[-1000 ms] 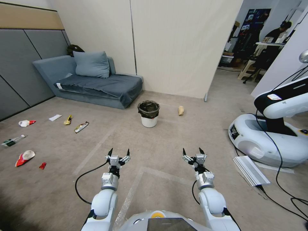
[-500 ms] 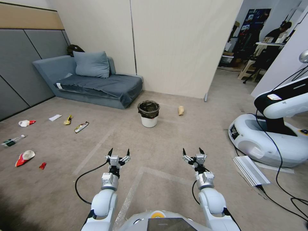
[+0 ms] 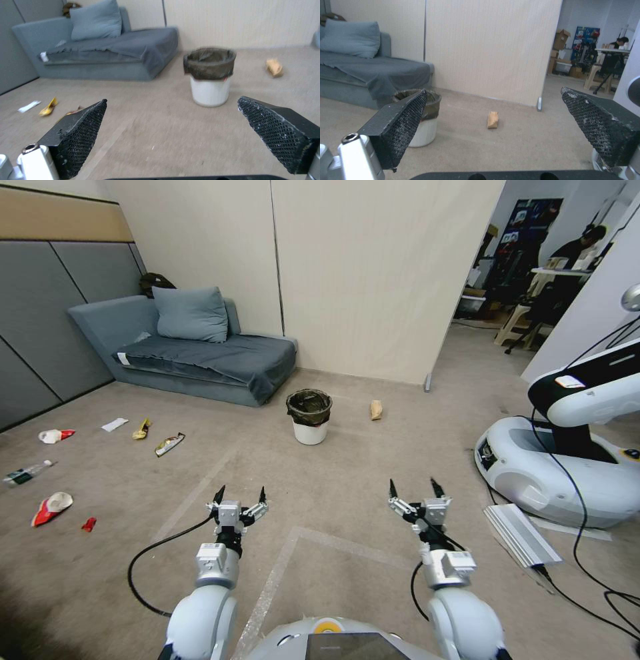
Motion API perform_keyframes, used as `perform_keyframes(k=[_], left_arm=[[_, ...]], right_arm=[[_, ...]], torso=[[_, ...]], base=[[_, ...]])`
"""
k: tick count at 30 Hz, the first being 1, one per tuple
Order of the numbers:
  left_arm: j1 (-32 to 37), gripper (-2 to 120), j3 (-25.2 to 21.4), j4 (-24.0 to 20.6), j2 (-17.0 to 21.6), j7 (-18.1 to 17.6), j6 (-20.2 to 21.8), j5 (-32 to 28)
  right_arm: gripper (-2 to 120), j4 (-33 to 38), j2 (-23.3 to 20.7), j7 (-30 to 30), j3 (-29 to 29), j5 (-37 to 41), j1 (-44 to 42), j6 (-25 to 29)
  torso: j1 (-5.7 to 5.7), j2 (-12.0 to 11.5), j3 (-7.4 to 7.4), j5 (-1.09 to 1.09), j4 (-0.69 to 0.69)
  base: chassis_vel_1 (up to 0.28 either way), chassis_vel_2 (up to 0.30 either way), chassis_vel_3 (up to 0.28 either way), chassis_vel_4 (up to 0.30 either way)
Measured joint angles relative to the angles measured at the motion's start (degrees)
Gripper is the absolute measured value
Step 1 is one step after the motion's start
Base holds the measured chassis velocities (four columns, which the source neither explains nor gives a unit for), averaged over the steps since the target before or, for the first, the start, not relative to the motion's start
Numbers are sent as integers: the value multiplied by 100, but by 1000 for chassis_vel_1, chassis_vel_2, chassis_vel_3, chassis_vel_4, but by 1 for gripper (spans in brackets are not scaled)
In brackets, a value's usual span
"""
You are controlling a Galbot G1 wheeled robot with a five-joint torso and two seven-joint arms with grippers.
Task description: Pick up the trash bin, then pick up the garbage from the floor and place it into the trash bin.
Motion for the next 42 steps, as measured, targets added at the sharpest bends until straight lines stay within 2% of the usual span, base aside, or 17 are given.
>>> perform_keyframes(k=[1,3,34,42], left_arm=[[42,100,11,-9,1,-20,57,11],[84,100,23,-17,5,-46,118,29],[139,100,117,28,7,40,-32,188],[146,100,116,31,10,67,-46,208]], right_arm=[[100,23,24,3,-2,-4,-73,1],[100,35,53,7,-5,-11,-146,5],[100,-21,60,118,4,46,-124,251],[100,-23,60,62,-7,70,-112,303]], torso=[[0,0,0,-8,0],[0,0,0,-2,-2],[0,0,0,-4,-2],[0,0,1,-4,-1]], base=[[0,0,0,0],[0,0,0,0],[0,0,0,0],[-113,111,113,-122]])
